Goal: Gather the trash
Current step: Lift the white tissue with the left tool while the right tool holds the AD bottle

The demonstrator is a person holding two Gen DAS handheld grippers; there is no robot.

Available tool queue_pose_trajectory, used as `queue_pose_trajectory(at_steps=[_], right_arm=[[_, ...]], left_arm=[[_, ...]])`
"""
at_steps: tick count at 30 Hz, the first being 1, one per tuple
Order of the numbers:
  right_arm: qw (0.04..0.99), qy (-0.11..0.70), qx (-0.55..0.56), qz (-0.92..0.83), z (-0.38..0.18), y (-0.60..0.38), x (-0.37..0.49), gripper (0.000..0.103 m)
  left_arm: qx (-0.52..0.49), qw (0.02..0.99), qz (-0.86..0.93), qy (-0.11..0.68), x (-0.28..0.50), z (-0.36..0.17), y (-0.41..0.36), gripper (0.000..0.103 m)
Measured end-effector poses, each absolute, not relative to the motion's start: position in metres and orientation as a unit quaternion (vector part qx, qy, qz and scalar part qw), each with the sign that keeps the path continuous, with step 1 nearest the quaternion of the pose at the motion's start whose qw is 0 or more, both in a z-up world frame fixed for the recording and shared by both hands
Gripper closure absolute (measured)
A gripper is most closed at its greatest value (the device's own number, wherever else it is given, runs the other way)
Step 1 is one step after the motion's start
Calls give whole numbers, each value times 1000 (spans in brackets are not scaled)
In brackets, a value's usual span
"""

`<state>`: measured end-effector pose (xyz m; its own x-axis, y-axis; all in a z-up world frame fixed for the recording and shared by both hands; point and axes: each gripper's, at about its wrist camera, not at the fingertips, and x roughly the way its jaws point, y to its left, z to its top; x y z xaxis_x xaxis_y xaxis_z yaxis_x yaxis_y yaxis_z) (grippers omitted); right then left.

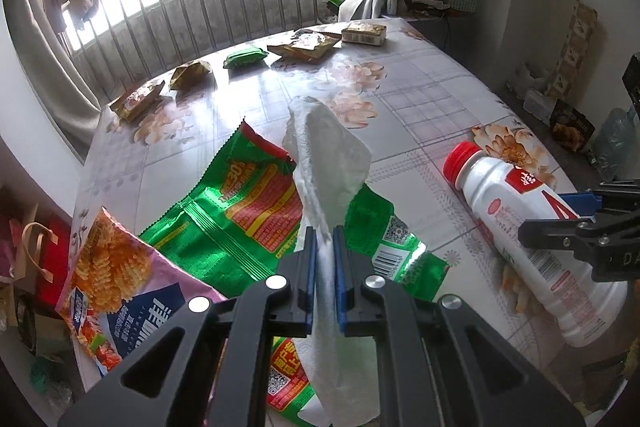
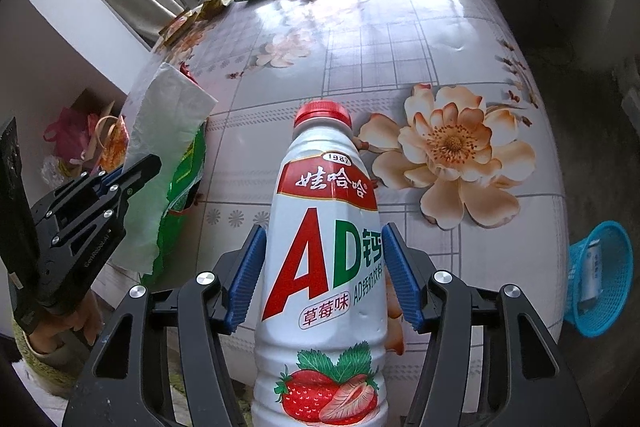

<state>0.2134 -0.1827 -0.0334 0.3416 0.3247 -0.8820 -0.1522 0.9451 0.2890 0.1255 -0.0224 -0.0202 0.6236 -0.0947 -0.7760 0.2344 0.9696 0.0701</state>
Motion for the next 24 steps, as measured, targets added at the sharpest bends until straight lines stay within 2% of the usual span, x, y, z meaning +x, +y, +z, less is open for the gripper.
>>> queue_pose_trajectory(at_steps=[24], right_arm=[[832,528,89,144,-11,-197,196,47]], left_arm=[[92,913,-93,386,108,7,-27,95]])
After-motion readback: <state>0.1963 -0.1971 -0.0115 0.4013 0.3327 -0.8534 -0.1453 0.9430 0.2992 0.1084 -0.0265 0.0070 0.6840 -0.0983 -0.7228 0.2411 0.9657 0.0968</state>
